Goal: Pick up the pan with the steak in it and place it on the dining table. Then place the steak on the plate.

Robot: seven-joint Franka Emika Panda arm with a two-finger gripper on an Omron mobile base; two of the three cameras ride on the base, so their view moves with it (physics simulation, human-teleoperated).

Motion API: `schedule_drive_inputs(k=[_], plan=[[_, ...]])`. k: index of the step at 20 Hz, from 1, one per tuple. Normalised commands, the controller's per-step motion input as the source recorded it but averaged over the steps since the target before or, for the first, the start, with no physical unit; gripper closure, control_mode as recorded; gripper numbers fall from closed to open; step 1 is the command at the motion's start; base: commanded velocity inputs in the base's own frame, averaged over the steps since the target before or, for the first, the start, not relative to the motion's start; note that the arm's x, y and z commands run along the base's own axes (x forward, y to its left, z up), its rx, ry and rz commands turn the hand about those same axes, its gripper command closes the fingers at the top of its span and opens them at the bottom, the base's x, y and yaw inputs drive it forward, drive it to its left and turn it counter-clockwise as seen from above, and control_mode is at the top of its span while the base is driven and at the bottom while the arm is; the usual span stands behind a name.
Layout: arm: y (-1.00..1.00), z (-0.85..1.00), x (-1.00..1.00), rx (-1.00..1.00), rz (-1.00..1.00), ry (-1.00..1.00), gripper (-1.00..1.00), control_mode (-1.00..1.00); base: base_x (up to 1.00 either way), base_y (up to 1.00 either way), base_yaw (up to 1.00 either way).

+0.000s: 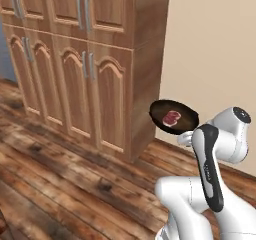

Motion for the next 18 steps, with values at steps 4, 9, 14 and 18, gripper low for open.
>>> schedule_drive_inputs(k=[4, 9, 14, 18], plan=[[0.0, 0.0, 0.0, 0.0, 0.0, 0.0, 1.0, 1.0, -0.01, 0.0, 0.46], [0.0, 0.0, 0.0, 0.0, 0.0, 0.0, 1.0, 1.0, 0.0, 0.0, 0.46], [0.0, 0.0, 0.0, 0.0, 0.0, 0.0, 1.0, 1.0, -0.01, 0.01, 0.45], [0.0, 0.0, 0.0, 0.0, 0.0, 0.0, 1.0, 1.0, -0.01, 0.0, 0.41]])
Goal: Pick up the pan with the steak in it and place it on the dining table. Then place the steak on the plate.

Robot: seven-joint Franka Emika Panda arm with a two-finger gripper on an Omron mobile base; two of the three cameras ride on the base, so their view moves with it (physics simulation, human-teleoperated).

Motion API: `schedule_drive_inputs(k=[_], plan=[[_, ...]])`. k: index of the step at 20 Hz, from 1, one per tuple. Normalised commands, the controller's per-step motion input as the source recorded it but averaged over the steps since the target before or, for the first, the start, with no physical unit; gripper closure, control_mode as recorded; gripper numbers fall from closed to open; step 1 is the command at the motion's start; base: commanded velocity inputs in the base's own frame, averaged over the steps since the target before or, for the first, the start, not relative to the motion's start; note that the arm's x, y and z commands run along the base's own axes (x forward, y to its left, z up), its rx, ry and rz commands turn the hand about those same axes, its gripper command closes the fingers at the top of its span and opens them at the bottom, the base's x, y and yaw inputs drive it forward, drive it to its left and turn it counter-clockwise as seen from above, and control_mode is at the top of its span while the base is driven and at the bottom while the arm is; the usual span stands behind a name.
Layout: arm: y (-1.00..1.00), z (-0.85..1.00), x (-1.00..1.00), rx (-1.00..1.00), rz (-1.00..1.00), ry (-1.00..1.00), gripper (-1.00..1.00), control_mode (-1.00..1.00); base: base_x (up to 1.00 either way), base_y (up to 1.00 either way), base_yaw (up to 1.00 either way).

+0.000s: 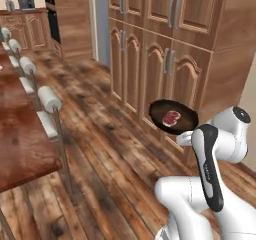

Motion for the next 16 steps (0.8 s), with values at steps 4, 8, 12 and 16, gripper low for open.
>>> schedule_drive_inputs(k=[4, 8, 12, 16], plan=[[0.0, 0.0, 0.0, 0.0, 0.0, 0.0, 1.0, 1.0, 0.0, 0.0, 0.42], [0.0, 0.0, 0.0, 0.0, 0.0, 0.0, 1.0, 1.0, -0.07, 0.04, 0.42], [0.0, 0.0, 0.0, 0.0, 0.0, 0.0, 1.0, 1.0, -0.08, 0.02, 0.4], [0.0, 0.0, 0.0, 0.0, 0.0, 0.0, 1.0, 1.0, 0.0, 0.0, 0.36]])
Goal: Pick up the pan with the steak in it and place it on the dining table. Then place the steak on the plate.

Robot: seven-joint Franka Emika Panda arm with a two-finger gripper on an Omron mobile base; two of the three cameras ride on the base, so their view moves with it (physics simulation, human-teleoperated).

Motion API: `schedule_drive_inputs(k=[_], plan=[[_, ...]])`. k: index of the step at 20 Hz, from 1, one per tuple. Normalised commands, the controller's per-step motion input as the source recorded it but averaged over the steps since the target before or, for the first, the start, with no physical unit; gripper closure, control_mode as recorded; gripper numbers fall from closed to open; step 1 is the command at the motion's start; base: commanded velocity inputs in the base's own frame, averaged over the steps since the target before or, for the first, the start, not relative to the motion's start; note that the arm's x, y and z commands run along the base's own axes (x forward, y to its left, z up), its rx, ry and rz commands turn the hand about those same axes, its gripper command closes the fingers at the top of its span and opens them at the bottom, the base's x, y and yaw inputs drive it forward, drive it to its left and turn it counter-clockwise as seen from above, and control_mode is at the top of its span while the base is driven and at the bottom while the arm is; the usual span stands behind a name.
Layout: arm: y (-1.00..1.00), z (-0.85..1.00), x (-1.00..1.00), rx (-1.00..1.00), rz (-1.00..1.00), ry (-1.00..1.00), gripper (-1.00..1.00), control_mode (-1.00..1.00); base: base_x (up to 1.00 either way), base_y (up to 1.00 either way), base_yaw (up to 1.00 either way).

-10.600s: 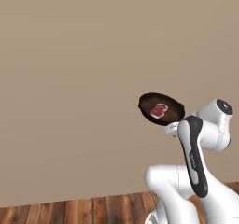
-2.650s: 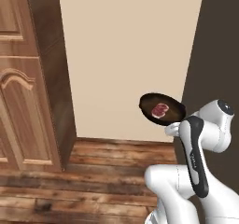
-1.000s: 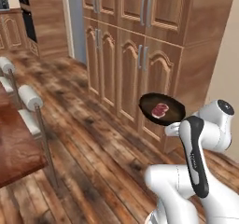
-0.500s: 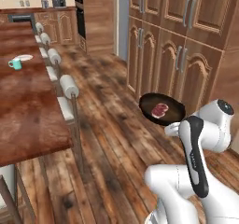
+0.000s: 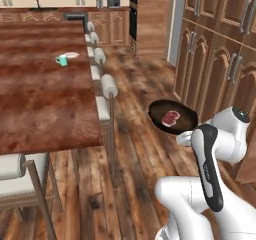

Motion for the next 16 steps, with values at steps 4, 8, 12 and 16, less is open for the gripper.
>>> schedule_drive_inputs(k=[4, 8, 12, 16], plan=[[0.0, 0.0, 0.0, 0.0, 0.0, 0.0, 1.0, 1.0, -0.04, 0.0, 0.15], [0.0, 0.0, 0.0, 0.0, 0.0, 0.0, 1.0, 1.0, 0.04, -0.66, 0.03], [0.0, 0.0, 0.0, 0.0, 0.0, 0.0, 1.0, 1.0, 0.02, -0.97, 0.04], [0.0, 0.0, 0.0, 0.0, 0.0, 0.0, 1.0, 1.0, 0.0, -0.72, 0.01]])
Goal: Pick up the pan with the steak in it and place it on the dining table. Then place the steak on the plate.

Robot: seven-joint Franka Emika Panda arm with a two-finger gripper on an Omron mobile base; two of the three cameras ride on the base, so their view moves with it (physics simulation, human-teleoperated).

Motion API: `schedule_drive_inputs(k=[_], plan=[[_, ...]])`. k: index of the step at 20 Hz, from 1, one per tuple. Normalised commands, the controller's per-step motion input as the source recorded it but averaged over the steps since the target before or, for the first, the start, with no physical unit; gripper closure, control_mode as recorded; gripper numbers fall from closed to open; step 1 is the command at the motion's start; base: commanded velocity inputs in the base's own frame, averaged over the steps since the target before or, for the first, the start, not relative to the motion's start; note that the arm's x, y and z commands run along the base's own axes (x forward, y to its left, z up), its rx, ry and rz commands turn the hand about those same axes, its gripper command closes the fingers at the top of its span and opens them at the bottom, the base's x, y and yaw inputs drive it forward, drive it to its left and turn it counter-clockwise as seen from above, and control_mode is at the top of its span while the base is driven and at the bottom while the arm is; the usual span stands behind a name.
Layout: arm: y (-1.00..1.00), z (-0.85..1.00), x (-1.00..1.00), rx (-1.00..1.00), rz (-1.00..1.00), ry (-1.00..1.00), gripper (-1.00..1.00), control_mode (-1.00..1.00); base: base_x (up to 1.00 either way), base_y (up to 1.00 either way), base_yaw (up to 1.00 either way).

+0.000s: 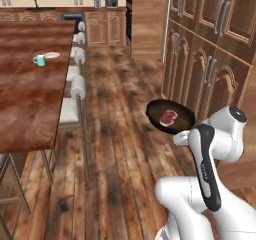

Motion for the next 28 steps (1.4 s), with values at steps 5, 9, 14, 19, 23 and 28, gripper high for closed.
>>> schedule_drive_inputs(k=[5, 9, 14, 19, 23, 28], plan=[[0.0, 0.0, 0.0, 0.0, 0.0, 0.0, 1.0, 1.0, 0.01, -0.27, 0.0], [0.0, 0.0, 0.0, 0.0, 0.0, 0.0, 1.0, 1.0, 0.54, -0.15, 0.0], [0.0, 0.0, 0.0, 0.0, 0.0, 0.0, 1.0, 1.0, 0.8, -0.25, -0.01], [0.0, 0.0, 0.0, 0.0, 0.0, 0.0, 1.0, 1.0, 0.89, -0.32, -0.03], [0.0, 0.0, 0.0, 0.0, 0.0, 0.0, 1.0, 1.0, 0.99, -0.39, -0.08], [0.0, 0.0, 0.0, 0.0, 0.0, 0.0, 1.0, 1.0, 1.0, -0.34, -0.1]])
